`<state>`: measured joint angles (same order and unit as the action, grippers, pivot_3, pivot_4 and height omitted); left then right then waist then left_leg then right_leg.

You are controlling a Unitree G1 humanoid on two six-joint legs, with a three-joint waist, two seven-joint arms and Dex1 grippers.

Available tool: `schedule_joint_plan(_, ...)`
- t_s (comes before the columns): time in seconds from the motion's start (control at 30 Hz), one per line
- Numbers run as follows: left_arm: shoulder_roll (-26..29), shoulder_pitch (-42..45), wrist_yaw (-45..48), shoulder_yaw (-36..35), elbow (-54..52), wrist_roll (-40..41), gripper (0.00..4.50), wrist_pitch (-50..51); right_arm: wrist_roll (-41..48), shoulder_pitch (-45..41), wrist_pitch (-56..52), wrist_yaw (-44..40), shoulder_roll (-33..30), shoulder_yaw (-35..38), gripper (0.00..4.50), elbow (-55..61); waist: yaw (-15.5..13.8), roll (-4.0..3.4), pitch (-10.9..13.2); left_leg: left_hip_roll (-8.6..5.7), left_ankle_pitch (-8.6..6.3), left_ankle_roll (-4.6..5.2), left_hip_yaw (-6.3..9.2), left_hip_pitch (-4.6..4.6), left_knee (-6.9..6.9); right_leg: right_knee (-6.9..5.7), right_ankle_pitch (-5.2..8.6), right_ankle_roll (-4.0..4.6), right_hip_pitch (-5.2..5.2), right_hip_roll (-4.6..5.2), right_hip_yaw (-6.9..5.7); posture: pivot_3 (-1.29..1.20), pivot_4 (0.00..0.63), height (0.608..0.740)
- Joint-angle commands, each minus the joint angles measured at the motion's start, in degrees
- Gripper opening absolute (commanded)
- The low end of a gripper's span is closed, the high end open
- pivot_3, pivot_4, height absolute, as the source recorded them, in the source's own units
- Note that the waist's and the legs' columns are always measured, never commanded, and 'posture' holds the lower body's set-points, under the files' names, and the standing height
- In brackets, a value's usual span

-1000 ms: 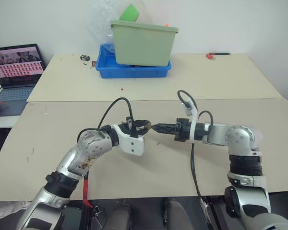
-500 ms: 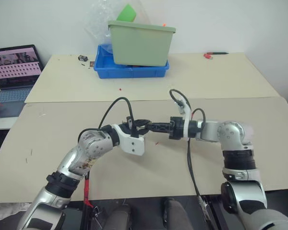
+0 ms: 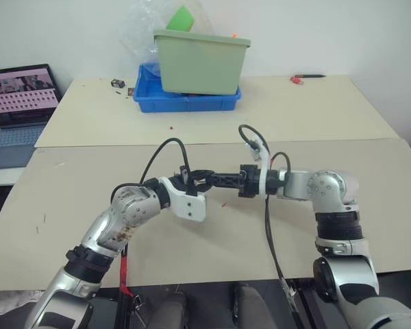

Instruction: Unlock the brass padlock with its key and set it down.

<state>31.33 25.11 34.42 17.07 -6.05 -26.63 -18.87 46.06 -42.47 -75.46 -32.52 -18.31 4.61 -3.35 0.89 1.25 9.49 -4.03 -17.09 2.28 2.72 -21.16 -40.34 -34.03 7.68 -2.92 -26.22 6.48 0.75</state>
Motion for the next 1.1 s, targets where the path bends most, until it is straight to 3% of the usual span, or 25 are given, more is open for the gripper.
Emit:
schedule_joint_plan(0.03,-0.3,0.5,-0.7,-0.4,-2.0,1.3,0.81,-1.5,1.1,-1.4,0.7,-0.6,0.5,0.9,1.25,2.1,0.0,0.0,0.0,0.0,0.0,0.0,0.0,0.0,0.0,0.0,0.0,0.0,0.0,0.0,0.0,0.0,0.15,0.74)
schedule_joint_plan(0.1,-0.3,0.5,-0.7,-0.4,-2.0,1.4,0.81,-1.5,1.1,-1.4,0.8,-0.5,0.6,1.0,0.68,1.9,0.0,0.0,0.0,0.0,0.0,0.0,0.01,0.0,0.0,0.0,0.0,0.0,0.0,0.0,0.0,0.0,0.15,0.74)
schedule_joint_plan(0.23,-0.4,0.4,-0.6,-0.5,-1.9,1.5,0.81,-1.7,0.8,-1.7,0.9,-0.5,0.4,1.2,0.24,1.5,0.0,0.0,0.0,0.0,0.0,0.0,0.0,0.0,0.0,0.0,0.0,0.0,0.0,0.0,0.0,0.0,0.15,0.74)
schedule_joint_plan(0.57,-0.3,-0.3,0.6,-1.0,-1.6,4.4,0.81,-1.4,0.3,-2.0,1.4,-0.3,0.4,1.6,0.23,0.5,0.0,0.0,0.0,0.0,0.0,0.0,0.0,0.0,0.0,0.0,0.0,0.0,0.0,0.0,0.0,0.0,0.15,0.74)
schedule_joint_plan(0.9,2.1,-4.2,10.7,-6.2,-5.1,26.1,0.81,1.5,-0.2,-2.2,2.8,0.2,0.3,2.7,0.17,-1.7,0.2,-0.01,0.0,0.02,0.0,0.0,0.01,0.0,0.01,0.0,0.0,0.0,-0.02,-0.01,0.0,0.0,0.15,0.74)
schedule_joint_plan(1.1,2.6,-6.1,14.5,-6.4,-7.8,31.4,0.81,2.8,0.2,-2.7,4.0,0.9,0.3,3.4,0.16,-3.4,0.1,-0.02,0.0,0.0,0.0,0.0,0.02,0.0,0.0,0.0,0.0,0.0,-0.02,-0.01,0.0,0.0,0.15,0.74)
